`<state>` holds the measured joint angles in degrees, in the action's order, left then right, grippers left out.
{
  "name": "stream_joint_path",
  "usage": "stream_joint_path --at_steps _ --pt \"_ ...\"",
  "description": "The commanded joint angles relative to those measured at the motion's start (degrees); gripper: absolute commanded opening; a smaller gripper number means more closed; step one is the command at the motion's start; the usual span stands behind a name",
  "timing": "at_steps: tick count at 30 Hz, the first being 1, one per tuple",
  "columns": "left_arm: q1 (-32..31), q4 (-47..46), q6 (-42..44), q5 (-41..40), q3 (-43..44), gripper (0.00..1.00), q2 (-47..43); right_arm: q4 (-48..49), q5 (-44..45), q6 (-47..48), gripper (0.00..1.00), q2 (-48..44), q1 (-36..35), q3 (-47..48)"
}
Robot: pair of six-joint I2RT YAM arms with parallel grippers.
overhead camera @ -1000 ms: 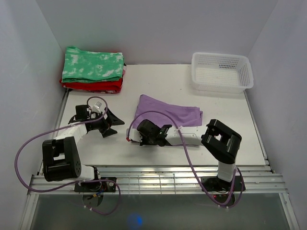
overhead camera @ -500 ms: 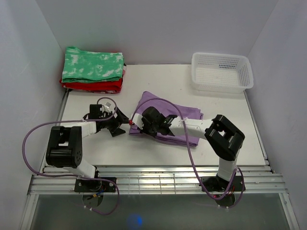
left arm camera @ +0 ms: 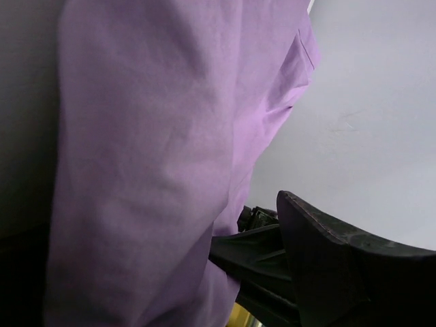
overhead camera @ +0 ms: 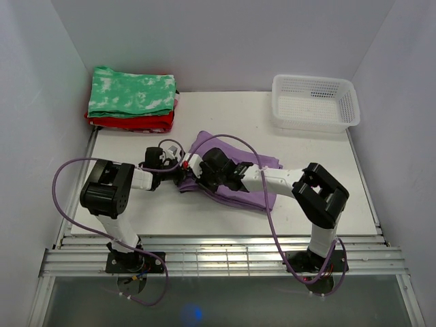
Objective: Fold and stack the trousers
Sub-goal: Neatly place the folded trousers to the corner
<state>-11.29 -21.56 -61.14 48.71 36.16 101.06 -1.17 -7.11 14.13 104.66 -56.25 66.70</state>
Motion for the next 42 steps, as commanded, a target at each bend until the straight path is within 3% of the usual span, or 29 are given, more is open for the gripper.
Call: stream_joint_path --at_steps 1,5,6,9,10,11,12,13,14,16,18,19,20,24,28,33,42 --pt "-1.3 -6.0 -3.4 1.2 0.3 0.97 1.9 5.2 -2.4 -2.7 0.08 -1.5 0.3 3.1" --pt "-1.5 -9.0 -5.0 2.3 1.0 0.69 3.4 5.5 -3.5 -3.2 0.08 -1.8 0.3 2.9" --pt "-1.5 -9.4 -4.8 2.2 1.5 0.57 4.0 5.5 -4.2 -3.1 0.08 -2.2 0.3 2.8" --pt "-1.4 -9.5 -3.5 2.0 3.4 0.38 5.6 5.1 -9.6 -2.4 0.08 -3.1 0.3 3.5" --pt "-1.4 -9.3 -2.2 1.8 4.0 0.14 6.0 1.7 -12.6 -1.7 0.08 -3.4 0.3 4.3" --pt "-1.4 -8.9 -1.4 1.8 5.0 0.03 6.1 -0.5 -13.6 -1.2 0.14 -3.6 0.3 5.1" --pt "-1.4 -7.7 0.1 1.2 6.1 0.0 6.1 -3.0 -14.3 0.3 0.21 -4.0 0.8 6.3" --pt "-1.4 -3.1 4.8 0.3 9.3 0.0 5.1 -7.0 -15.8 1.0 0.31 -5.6 1.3 6.3" --pt "-1.4 -0.3 7.4 -1.1 11.2 0.0 4.6 -8.2 -16.7 1.4 0.48 -6.7 3.4 5.7" --pt "-1.4 7.7 13.2 -2.6 18.0 0.0 3.9 -10.5 -20.6 1.6 0.63 -10.6 6.8 3.2" --pt "-1.5 17.7 25.2 -6.6 25.2 0.0 4.7 -14.0 -22.3 1.3 0.78 -13.0 13.6 2.1" --pt "-1.9 28.4 28.9 -11.0 33.8 0.0 5.7 -15.3 -22.9 1.9 0.83 -15.0 15.7 1.7" --pt "-2.0 32.9 35.7 -13.4 38.1 0.0 8.3 -18.0 -23.1 2.7 0.92 -16.0 17.9 1.6" --pt "-2.2 43.8 47.1 -23.8 52.8 0.0 11.3 -20.7 -21.5 5.5 1.0 -20.9 27.3 0.1" --pt "-2.2 47.7 55.9 -32.0 66.6 0.0 13.5 -21.7 -19.4 7.6 0.9 -24.5 30.6 -1.7" --pt "-2.2 53.9 63.1 -36.0 85.4 0.0 18.7 -21.5 -19.3 8.0 0.9 -25.6 31.9 -4.3" --pt "-1.6 54.0 71.7 -36.5 95.4 0.0 19.6 -21.5 -19.9 7.8 0.9 -25.5 32.1 -4.4"
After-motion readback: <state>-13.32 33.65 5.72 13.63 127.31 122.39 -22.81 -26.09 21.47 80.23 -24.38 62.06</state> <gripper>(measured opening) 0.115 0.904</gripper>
